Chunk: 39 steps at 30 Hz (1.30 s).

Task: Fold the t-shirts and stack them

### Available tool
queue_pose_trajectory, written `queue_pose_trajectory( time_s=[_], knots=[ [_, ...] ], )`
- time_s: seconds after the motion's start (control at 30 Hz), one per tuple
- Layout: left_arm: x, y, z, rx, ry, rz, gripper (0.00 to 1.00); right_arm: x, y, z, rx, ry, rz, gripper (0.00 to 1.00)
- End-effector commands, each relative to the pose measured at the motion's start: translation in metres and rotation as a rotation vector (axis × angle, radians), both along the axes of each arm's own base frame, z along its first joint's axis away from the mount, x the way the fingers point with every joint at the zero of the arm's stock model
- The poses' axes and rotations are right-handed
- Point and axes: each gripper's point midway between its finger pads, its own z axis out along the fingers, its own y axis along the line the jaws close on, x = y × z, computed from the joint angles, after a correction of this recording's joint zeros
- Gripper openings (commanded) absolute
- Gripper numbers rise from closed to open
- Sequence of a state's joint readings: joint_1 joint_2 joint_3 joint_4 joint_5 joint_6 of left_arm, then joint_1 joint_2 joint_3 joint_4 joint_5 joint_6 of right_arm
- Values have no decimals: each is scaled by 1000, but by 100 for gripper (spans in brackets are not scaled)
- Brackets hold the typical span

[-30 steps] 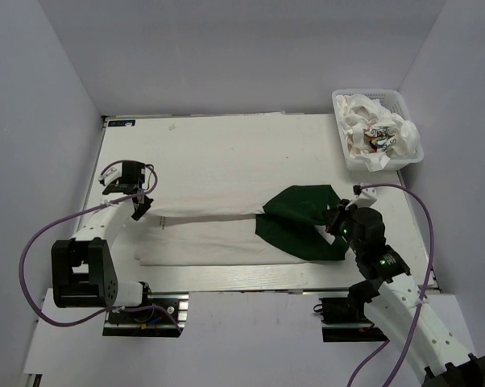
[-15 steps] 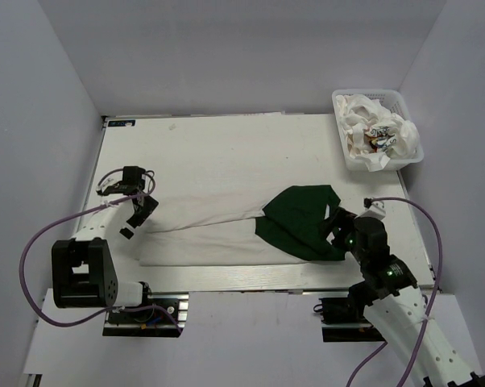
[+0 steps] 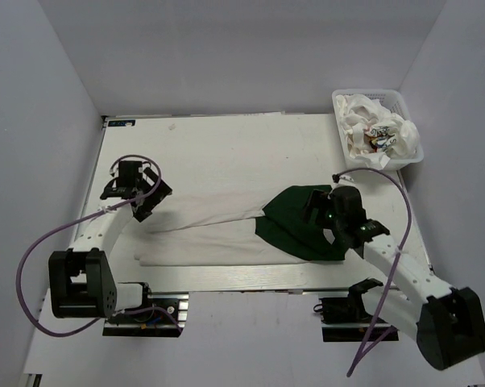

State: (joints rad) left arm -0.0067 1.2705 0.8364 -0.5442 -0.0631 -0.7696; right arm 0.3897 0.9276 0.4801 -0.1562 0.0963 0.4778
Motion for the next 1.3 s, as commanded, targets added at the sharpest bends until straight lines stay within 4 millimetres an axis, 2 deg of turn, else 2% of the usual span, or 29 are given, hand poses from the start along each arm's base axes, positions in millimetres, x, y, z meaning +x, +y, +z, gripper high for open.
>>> queue_pose_trajectory(
  time_s=[0.0, 0.03, 0.1, 0.17, 0.3, 0.33, 0.4, 0.43, 0.47, 0.5, 0.53, 0.57, 0.6, 0.63, 0.67, 0.7, 0.73, 0.77, 0.8, 0.83, 0.87, 0.93, 0.97, 1.0, 1.07, 1.1, 1.17, 1.2, 1.27],
  knots=[
    [3, -27, -17, -86, -4, -141, 100, 32, 30, 39, 69, -117, 94, 91],
    [5, -27, -21, -81, 4, -148, 100, 31, 32, 26, 57, -73, 100, 91],
    [-6, -22, -47, -53, 101, -131, 100, 21, 41, 17, 79, -22, 143, 91],
    [-22, -24, -70, -49, 213, -124, 100, 13, 39, -10, 37, 77, 147, 91],
    [-70, -31, -105, -49, 406, -129, 100, 18, 29, -46, -57, 206, 87, 91],
    [-84, -33, -114, -50, 447, -131, 100, 25, 28, -44, -62, 205, 68, 91],
    [-102, -35, -120, -49, 505, -132, 100, 33, 31, -62, -87, 265, 56, 91],
    [-113, -37, -124, -49, 536, -134, 100, 51, 37, -51, -74, 240, 51, 91],
    [-124, -39, -124, -57, 563, -145, 100, 53, 32, -79, -126, 308, 27, 91],
    [-128, -45, -123, -73, 562, -149, 100, 60, 30, -83, -147, 316, 9, 91],
    [-142, -55, -125, -120, 588, -174, 100, 89, 37, -65, -147, 269, -5, 91],
    [-150, -60, -122, -145, 599, -183, 100, 92, 29, -94, -233, 327, -5, 91],
    [-167, -68, -124, -174, 626, -218, 100, 105, 30, -96, -250, 308, 2, 91],
    [-175, -76, -121, -212, 636, -242, 100, 130, 38, -84, -257, 256, 9, 91],
    [-192, -86, -114, -261, 650, -287, 100, 152, 35, -105, -336, 263, 40, 91],
    [-199, -91, -109, -282, 649, -312, 100, 177, 46, -90, -329, 230, 54, 91],
    [-204, -92, -104, -279, 648, -323, 100, 180, 53, -107, -319, 275, 94, 91],
    [-210, -92, -98, -275, 646, -337, 100, 208, 64, -90, -302, 218, 111, 91],
    [-224, -93, -91, -279, 681, -357, 100, 228, 76, -83, -284, 178, 141, 91],
    [-219, -96, -78, -278, 621, -389, 100, 232, 84, -85, -262, 176, 173, 91],
    [-217, -100, -67, -285, 591, -436, 100, 250, 94, -63, -232, 117, 183, 91],
    [-194, -110, -27, -274, 468, -511, 100, 263, 102, -35, -210, 28, 206, 91],
    [-169, -115, 6, -255, 319, -545, 100, 264, 105, -24, -205, -2, 214, 91],
    [-161, -114, 18, -224, 260, -561, 100, 268, 108, 10, -180, -78, 220, 91],
    [-136, -111, 34, -138, 131, -596, 100, 265, 108, 25, -179, -103, 227, 91],
    [-126, -113, 39, -126, 103, -602, 100, 261, 109, 40, -173, -121, 232, 91],
    [-114, -128, 36, -145, 75, -679, 100, 245, 103, 51, -174, -93, 211, 91],
    [-110, -138, 35, -158, 74, -723, 100, 239, 101, 51, -162, -72, 194, 91],
    [-107, -150, 11, -132, 157, -781, 100, 210, 87, 40, -159, 18, 151, 91]
  ],
)
